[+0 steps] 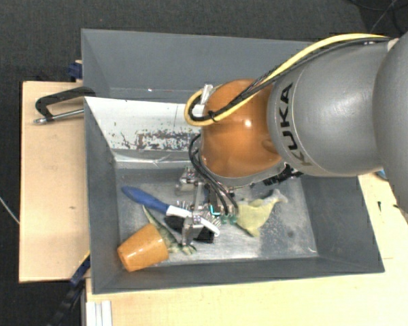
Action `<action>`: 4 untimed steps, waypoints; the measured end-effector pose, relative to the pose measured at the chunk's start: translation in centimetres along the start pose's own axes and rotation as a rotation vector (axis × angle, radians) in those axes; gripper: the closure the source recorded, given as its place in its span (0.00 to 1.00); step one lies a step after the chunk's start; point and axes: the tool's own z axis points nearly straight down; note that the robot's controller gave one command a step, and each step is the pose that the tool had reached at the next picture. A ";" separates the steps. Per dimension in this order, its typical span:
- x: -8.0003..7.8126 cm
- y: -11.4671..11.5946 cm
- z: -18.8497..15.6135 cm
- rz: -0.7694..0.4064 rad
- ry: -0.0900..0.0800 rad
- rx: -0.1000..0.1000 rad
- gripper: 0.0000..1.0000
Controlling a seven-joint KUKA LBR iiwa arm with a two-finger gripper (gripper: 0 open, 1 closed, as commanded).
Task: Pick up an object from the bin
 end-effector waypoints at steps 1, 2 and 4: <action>-0.2 -0.6 9.0 0.025 -0.023 -0.006 0.00; 0.6 3.9 -0.2 -0.335 -0.017 -0.002 0.00; -1.2 -0.2 8.6 -0.256 -0.013 -0.001 1.00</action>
Offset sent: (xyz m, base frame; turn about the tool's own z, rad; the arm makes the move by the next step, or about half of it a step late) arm -0.0028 -0.0072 -0.0914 0.0237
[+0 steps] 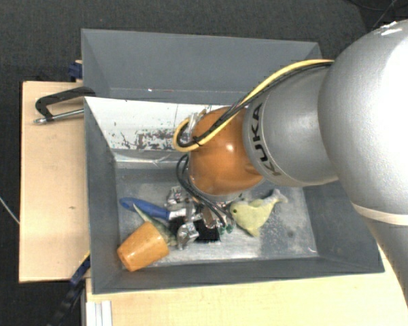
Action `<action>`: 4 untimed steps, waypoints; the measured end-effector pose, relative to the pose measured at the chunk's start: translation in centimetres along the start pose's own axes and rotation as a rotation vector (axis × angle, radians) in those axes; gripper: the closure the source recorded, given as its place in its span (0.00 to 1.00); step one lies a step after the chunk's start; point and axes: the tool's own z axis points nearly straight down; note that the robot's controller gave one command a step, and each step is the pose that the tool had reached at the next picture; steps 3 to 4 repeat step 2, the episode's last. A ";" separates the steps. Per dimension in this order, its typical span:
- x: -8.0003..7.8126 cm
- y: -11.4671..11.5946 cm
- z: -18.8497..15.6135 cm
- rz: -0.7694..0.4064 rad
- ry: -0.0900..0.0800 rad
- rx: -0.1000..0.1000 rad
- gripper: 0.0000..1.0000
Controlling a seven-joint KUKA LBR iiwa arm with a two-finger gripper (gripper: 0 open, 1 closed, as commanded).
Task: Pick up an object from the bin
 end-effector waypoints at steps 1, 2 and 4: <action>-0.5 2.2 -10.4 -0.436 -0.002 -0.001 1.00; 0.7 2.5 -18.7 -0.373 -0.004 0.000 1.00; 0.7 2.5 -18.7 -0.373 -0.004 0.000 1.00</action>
Offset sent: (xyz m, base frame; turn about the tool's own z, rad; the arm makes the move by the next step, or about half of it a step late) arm -0.0026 0.0204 0.1028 -0.4354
